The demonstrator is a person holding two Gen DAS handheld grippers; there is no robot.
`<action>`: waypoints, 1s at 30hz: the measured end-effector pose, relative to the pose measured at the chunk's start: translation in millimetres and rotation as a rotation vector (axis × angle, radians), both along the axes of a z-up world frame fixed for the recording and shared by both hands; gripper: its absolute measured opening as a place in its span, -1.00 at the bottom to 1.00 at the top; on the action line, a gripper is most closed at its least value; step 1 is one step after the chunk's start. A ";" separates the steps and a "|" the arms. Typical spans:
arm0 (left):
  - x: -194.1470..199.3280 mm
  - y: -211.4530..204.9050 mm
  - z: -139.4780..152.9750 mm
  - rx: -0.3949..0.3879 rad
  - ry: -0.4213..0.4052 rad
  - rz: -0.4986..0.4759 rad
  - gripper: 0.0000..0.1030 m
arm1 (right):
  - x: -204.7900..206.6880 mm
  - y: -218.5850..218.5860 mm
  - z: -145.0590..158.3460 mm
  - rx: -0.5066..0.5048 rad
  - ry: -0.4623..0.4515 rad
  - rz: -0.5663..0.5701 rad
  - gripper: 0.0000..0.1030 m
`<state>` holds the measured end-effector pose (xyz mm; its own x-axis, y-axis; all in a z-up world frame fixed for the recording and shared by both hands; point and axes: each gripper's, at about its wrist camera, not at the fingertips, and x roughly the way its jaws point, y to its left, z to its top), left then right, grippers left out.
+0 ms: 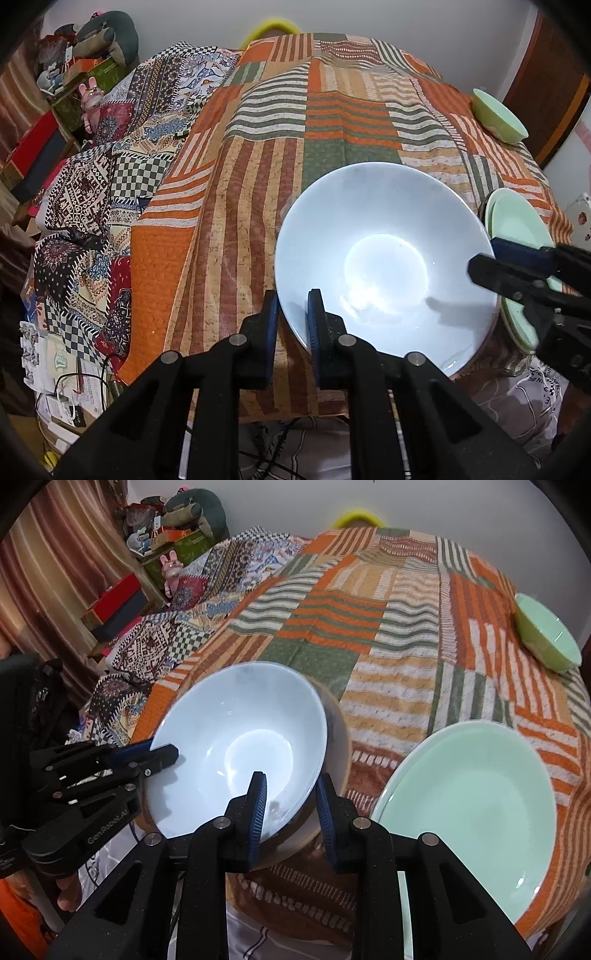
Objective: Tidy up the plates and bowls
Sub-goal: 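Lower the spotted white bowl into the pale pink bowl and open both grippers, then move both grippers to the small mint-green bowl and grasp its rim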
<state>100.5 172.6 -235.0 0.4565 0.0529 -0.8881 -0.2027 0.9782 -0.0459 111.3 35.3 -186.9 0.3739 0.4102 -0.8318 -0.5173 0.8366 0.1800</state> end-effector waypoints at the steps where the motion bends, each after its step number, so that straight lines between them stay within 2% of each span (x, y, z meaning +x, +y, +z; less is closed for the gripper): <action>1: 0.6 -1.4 -0.1 0.000 0.002 -0.005 -0.63 | -1.7 -1.3 3.3 0.005 -0.019 -0.003 -0.28; 2: 1.4 -2.9 -0.2 0.007 0.010 -0.011 -0.62 | -2.9 -3.1 6.6 0.002 -0.042 -0.011 -0.03; 3: 2.4 -4.4 -0.1 0.017 0.019 -0.016 -0.59 | -5.2 -5.3 11.0 0.000 -0.075 -0.017 0.05; 8: 1.6 -5.5 12.5 -0.002 0.008 -0.018 -0.49 | -3.9 -20.2 19.8 -0.001 -0.100 -0.032 0.05; 10: -0.5 -6.5 26.4 0.002 -0.026 -0.017 -0.33 | -0.8 -32.1 24.7 0.009 -0.108 -0.055 0.05; 19: 7.1 -33.4 111.9 0.016 -0.255 -0.039 0.14 | 20.8 -110.3 61.5 0.071 -0.177 -0.208 0.07; 21: 13.9 -42.4 128.8 0.014 -0.307 -0.051 0.24 | 26.9 -132.6 70.4 0.087 -0.202 -0.260 0.23; 24: 25.9 -56.8 145.7 0.025 -0.366 -0.066 0.40 | 39.1 -161.1 78.1 0.087 -0.233 -0.334 0.25; 27: 45.2 -70.5 155.1 0.028 -0.396 -0.091 0.40 | 59.5 -188.9 79.3 0.090 -0.236 -0.405 0.25; 30: 71.0 -82.2 156.2 -0.009 -0.400 -0.116 0.40 | 83.4 -216.9 74.1 0.118 -0.212 -0.480 0.26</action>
<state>171.6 90.4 -78.8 0.7681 -0.0264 -0.6398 -0.0554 0.9927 -0.1075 194.8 -181.6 -112.8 0.6971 0.2378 -0.6764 -0.1170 0.9685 0.2198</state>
